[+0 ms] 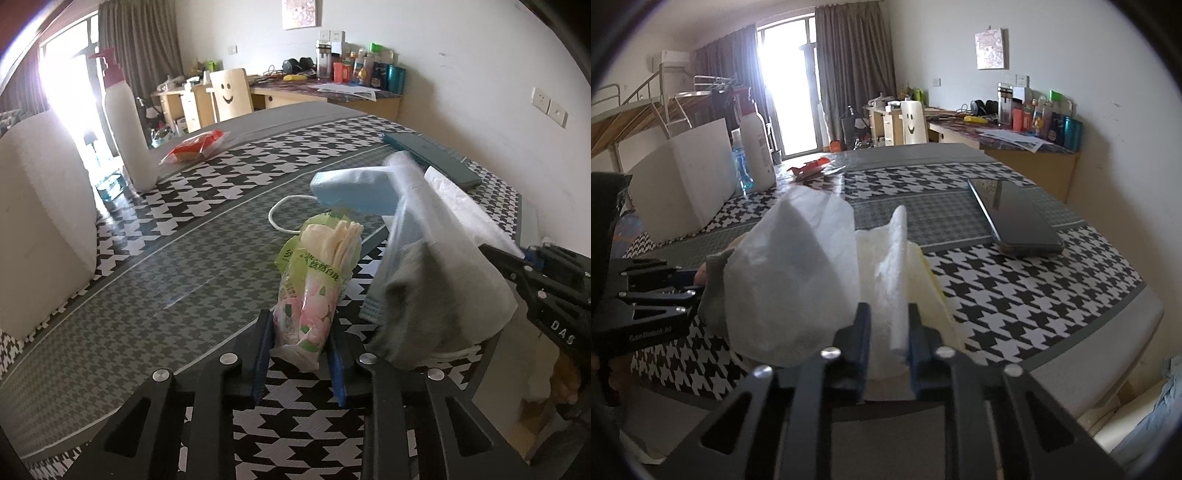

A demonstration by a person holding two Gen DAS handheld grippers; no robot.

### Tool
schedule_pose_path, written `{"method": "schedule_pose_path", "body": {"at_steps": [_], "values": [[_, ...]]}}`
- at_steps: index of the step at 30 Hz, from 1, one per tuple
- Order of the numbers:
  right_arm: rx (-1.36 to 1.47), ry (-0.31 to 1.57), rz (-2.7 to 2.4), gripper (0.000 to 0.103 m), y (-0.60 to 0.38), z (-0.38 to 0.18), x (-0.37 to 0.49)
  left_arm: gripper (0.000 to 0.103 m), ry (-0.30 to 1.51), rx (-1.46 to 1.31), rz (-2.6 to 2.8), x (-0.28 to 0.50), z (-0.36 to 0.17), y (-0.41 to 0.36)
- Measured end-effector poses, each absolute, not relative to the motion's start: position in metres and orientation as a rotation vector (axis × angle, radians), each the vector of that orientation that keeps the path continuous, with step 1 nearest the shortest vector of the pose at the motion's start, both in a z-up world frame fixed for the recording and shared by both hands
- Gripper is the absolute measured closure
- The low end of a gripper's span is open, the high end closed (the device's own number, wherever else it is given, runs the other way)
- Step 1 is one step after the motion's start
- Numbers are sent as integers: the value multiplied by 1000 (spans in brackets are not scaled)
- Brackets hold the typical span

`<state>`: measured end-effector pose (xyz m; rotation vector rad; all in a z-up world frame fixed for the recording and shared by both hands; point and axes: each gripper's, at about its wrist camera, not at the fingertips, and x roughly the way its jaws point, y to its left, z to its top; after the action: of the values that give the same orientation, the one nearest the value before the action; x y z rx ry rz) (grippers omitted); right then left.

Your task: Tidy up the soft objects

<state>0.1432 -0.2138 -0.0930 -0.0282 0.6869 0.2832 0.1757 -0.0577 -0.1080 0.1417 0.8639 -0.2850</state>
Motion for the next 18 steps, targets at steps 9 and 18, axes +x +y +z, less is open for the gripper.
{"method": "schedule_pose_path", "body": {"at_steps": [9, 18], "values": [[-38, 661, 312, 97, -208, -82, 136, 79, 798, 98, -285, 166, -94, -49], [-35, 570, 310, 97, -208, -47, 127, 79, 743, 57, -269, 147, -76, -36]]}}
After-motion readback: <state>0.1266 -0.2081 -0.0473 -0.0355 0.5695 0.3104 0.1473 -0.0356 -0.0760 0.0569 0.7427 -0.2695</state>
